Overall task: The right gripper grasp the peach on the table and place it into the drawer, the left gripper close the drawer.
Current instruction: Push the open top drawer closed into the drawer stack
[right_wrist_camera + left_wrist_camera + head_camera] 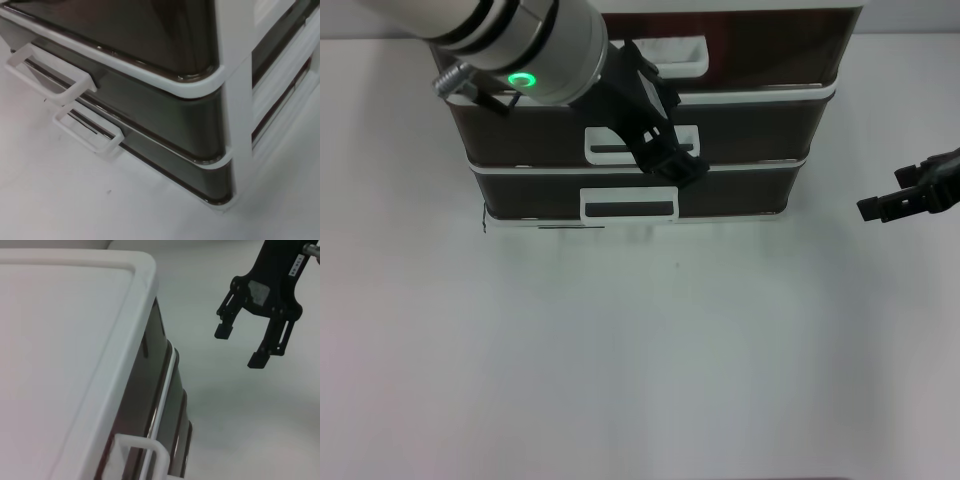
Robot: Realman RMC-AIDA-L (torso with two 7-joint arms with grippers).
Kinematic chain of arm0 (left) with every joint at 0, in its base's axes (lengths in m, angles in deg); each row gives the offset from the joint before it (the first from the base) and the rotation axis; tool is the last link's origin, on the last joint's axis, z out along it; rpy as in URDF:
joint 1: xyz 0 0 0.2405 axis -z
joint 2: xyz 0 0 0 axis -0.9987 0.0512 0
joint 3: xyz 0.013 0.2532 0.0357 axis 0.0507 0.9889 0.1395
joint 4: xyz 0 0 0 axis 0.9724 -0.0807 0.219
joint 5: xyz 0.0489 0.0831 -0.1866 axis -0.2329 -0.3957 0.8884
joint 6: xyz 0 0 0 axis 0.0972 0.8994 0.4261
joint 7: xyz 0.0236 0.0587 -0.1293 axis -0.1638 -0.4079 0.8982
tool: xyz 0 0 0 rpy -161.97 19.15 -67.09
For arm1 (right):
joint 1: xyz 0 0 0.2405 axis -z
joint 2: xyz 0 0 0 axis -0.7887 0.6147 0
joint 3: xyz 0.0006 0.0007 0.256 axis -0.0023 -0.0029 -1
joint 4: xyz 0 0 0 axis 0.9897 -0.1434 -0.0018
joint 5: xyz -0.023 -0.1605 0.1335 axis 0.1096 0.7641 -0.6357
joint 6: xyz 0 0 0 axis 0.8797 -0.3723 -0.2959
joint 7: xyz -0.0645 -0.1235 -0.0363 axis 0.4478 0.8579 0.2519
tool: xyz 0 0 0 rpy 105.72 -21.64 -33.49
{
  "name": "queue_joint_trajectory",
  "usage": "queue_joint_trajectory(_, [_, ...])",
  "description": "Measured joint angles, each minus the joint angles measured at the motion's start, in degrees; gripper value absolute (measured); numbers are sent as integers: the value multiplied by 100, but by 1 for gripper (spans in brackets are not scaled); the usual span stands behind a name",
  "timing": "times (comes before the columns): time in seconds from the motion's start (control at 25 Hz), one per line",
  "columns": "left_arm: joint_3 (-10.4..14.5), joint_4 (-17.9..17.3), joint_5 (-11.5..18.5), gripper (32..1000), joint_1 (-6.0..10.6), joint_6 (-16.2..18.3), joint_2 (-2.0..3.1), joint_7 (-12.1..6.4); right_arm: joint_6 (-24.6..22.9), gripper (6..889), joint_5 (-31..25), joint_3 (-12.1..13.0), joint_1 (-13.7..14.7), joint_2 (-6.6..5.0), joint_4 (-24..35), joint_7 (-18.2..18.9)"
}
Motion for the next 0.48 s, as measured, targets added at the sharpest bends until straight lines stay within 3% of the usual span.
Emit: queue_joint_trajectory(0.48, [20,-62,23,796,-17,78,-14,46,9,870,2,2,0,0,0,0])
